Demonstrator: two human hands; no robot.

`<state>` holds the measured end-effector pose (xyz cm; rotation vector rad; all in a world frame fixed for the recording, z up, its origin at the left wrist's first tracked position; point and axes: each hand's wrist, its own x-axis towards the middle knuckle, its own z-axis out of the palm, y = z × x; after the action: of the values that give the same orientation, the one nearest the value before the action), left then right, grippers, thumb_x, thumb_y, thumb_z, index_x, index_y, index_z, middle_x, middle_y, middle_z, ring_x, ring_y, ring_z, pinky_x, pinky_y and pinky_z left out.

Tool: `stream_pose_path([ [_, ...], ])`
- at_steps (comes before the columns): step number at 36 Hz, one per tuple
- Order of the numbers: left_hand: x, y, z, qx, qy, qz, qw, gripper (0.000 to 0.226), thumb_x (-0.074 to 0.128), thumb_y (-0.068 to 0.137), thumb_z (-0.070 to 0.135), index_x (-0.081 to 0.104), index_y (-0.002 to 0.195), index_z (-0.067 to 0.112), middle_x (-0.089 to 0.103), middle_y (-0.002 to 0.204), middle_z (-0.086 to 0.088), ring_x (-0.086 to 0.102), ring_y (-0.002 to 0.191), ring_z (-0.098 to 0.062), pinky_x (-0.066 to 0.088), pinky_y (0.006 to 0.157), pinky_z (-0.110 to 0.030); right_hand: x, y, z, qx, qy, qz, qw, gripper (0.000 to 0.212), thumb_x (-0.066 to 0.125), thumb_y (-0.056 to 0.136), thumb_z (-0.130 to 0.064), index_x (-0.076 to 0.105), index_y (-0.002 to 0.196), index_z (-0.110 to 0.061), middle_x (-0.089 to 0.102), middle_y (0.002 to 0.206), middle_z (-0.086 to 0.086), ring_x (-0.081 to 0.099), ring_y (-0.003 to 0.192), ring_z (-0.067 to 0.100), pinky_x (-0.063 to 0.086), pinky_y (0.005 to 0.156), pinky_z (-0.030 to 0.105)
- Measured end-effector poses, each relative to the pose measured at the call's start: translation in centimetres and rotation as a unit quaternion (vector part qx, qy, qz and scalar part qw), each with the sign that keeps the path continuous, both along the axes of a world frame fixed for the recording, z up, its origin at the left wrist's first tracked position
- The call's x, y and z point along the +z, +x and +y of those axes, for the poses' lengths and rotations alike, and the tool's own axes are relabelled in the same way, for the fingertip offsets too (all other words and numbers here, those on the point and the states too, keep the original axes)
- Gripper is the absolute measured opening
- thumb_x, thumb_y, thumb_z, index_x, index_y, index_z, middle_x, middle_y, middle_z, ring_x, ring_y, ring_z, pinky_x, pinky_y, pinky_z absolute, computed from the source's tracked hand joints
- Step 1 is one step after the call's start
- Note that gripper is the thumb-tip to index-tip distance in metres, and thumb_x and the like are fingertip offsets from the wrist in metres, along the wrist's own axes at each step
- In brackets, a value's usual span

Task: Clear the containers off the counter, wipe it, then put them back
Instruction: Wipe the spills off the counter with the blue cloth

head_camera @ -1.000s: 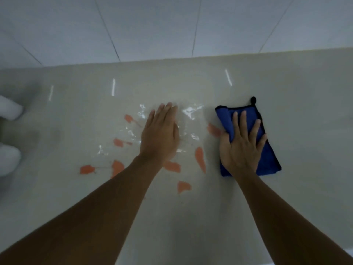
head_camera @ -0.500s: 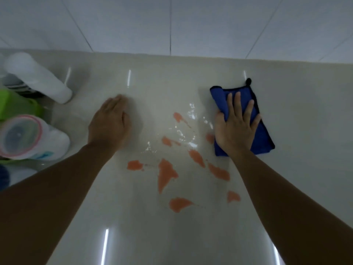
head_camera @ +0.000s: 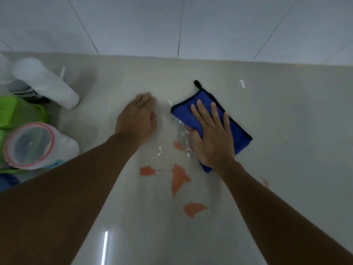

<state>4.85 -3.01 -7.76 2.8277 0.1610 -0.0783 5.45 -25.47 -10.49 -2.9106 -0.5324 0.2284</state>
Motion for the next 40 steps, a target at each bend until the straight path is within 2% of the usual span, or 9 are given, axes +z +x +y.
stream_pose_path([
  [5,-0.1,0.8,-0.7,0.016,-0.008,0.042,0.999,0.053,0.034,0.101,0.02,0.035,0.154,0.013,0.026,0.166,-0.001,0.019,0.154,-0.021,0.028,0.121,-0.041,0.6,2.1,-7.7,-0.177,0.011,0.003,0.984,0.076,0.008,0.093,-0.053,0.008,0.165,-0.031,0.003,0.173,-0.01,-0.002,0.161,0.023,0.0,0.129,0.052],
  [9,-0.1,0.8,-0.6,0.01,-0.01,0.074,0.997,0.057,0.034,0.1,0.016,0.027,0.157,0.014,0.016,0.168,-0.001,0.013,0.156,-0.023,0.03,0.119,-0.044,0.7,5.5,-8.8,-0.24,0.0,0.013,0.971,0.075,0.01,0.096,-0.054,-0.001,0.165,-0.028,-0.004,0.174,-0.006,-0.007,0.16,0.027,-0.002,0.128,0.056],
  [13,-0.2,1.3,-0.2,-0.011,-0.001,0.085,0.996,0.056,0.033,0.101,0.014,0.027,0.157,0.011,0.016,0.168,-0.005,0.016,0.155,-0.027,0.03,0.118,-0.045,0.2,7.9,-6.0,-0.225,-0.032,0.008,0.974,0.067,0.019,0.107,-0.051,-0.005,0.165,-0.028,-0.008,0.174,-0.006,-0.009,0.16,0.031,0.0,0.127,0.061],
  [16,-0.4,1.6,0.2,-0.011,-0.003,0.09,0.996,0.055,0.031,0.103,0.015,0.026,0.158,0.013,0.017,0.168,-0.003,0.014,0.156,-0.024,0.022,0.122,-0.04,0.4,8.6,-3.1,-0.15,-0.047,-0.003,0.988,0.066,0.02,0.107,-0.049,-0.005,0.165,-0.03,-0.008,0.173,-0.008,-0.008,0.16,0.029,0.0,0.128,0.058],
  [21,-0.4,1.9,0.5,-0.012,0.008,0.087,0.996,0.052,0.033,0.104,0.017,0.032,0.156,0.015,0.023,0.167,-0.001,0.024,0.153,-0.026,0.027,0.119,-0.043,0.4,5.6,-0.8,0.007,-0.05,-0.014,0.999,0.07,0.007,0.1,-0.054,0.0,0.165,-0.031,-0.005,0.173,-0.01,-0.006,0.16,0.027,0.001,0.129,0.054],
  [25,-0.1,2.0,0.5,-0.006,0.006,0.09,0.996,0.052,0.034,0.104,0.018,0.033,0.156,0.018,0.022,0.167,0.001,0.023,0.154,-0.023,0.024,0.121,-0.041,0.1,1.9,-3.5,0.07,-0.022,-0.015,0.997,0.068,0.016,0.1,-0.05,0.01,0.165,-0.031,0.004,0.173,-0.011,-0.002,0.161,0.022,0.002,0.13,0.053],
  [31,0.2,1.8,0.0,0.002,0.015,0.096,0.995,0.054,0.034,0.103,0.015,0.032,0.156,0.019,0.022,0.167,0.002,0.023,0.154,-0.022,0.027,0.12,-0.043,0.2,2.3,-9.9,-0.087,0.026,-0.026,0.996,0.07,0.025,0.095,-0.047,0.023,0.163,-0.031,0.016,0.172,-0.009,0.008,0.16,0.022,0.01,0.128,0.054],
  [36,0.2,1.7,0.0,-0.009,0.033,0.098,0.995,0.054,0.033,0.103,0.015,0.03,0.157,0.019,0.02,0.168,0.003,0.022,0.154,-0.022,0.029,0.118,-0.043,0.6,7.0,-10.3,-0.184,-0.023,-0.004,0.983,0.075,0.009,0.095,-0.055,0.003,0.166,-0.029,-0.001,0.174,-0.006,-0.004,0.16,0.026,-0.001,0.129,0.053],
  [40,0.3,1.7,0.4,-0.008,0.019,0.09,0.996,0.056,0.023,0.101,0.025,0.034,0.156,0.019,0.024,0.166,0.002,0.023,0.154,-0.022,0.028,0.119,-0.042,0.2,10.2,-8.3,-0.199,-0.04,-0.005,0.979,0.071,0.016,0.102,-0.053,-0.001,0.165,-0.027,-0.004,0.174,-0.003,-0.006,0.16,0.031,0.0,0.127,0.059],
])
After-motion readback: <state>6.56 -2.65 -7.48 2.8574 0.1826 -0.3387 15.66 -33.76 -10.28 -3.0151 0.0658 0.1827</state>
